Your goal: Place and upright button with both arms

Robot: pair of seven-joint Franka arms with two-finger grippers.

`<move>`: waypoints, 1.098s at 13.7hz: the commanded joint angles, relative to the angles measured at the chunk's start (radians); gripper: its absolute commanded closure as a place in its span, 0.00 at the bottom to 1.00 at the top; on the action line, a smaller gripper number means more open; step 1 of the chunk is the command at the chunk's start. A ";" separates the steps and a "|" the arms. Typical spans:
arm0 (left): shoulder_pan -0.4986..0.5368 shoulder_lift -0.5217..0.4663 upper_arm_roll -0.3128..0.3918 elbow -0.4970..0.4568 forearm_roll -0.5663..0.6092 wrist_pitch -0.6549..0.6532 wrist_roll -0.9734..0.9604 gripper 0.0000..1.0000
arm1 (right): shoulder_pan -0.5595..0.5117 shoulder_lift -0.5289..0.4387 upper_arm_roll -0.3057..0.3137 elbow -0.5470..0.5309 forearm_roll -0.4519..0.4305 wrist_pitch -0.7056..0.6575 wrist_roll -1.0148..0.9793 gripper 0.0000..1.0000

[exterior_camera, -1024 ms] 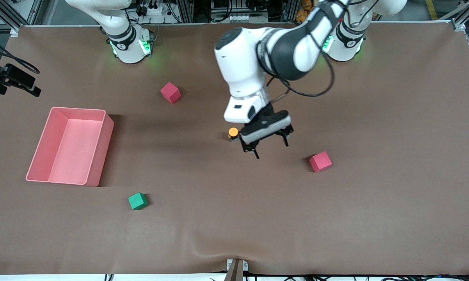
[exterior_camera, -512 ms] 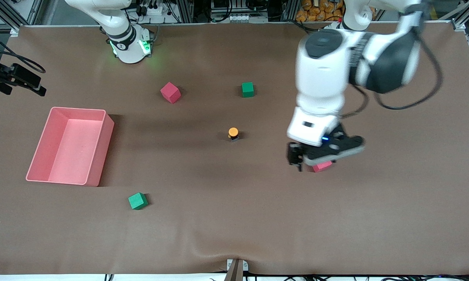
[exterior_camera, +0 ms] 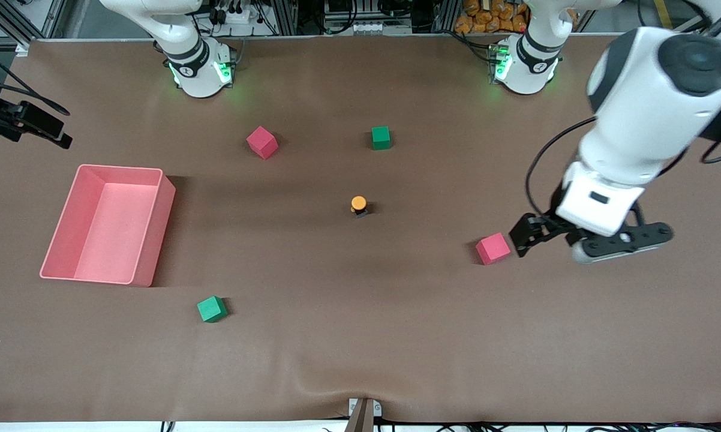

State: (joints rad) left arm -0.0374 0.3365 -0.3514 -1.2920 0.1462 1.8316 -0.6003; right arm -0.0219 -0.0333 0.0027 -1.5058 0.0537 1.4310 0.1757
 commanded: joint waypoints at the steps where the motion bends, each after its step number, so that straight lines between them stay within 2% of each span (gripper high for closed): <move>1: 0.045 -0.088 -0.012 -0.038 -0.092 -0.093 0.048 0.00 | 0.002 -0.027 -0.001 -0.028 -0.024 -0.006 0.007 0.00; 4: 0.031 -0.186 0.084 -0.043 -0.115 -0.214 0.173 0.00 | 0.002 -0.027 0.000 -0.030 -0.035 -0.008 -0.010 0.00; 6: 0.013 -0.264 0.158 -0.091 -0.170 -0.276 0.220 0.00 | -0.006 -0.027 -0.003 -0.028 -0.037 -0.008 -0.079 0.00; 11: 0.013 -0.396 0.232 -0.213 -0.186 -0.284 0.325 0.00 | 0.002 -0.027 0.000 -0.027 -0.035 -0.008 -0.075 0.00; 14: 0.016 -0.390 0.265 -0.207 -0.175 -0.293 0.396 0.00 | 0.002 -0.027 0.000 -0.027 -0.035 -0.008 -0.071 0.00; 15: 0.014 -0.378 0.314 -0.205 -0.181 -0.288 0.442 0.00 | 0.002 -0.027 0.000 -0.027 -0.035 -0.009 -0.070 0.00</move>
State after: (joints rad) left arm -0.0150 -0.0369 -0.0956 -1.4772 -0.0216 1.5409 -0.2292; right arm -0.0221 -0.0337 0.0015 -1.5128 0.0307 1.4261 0.1099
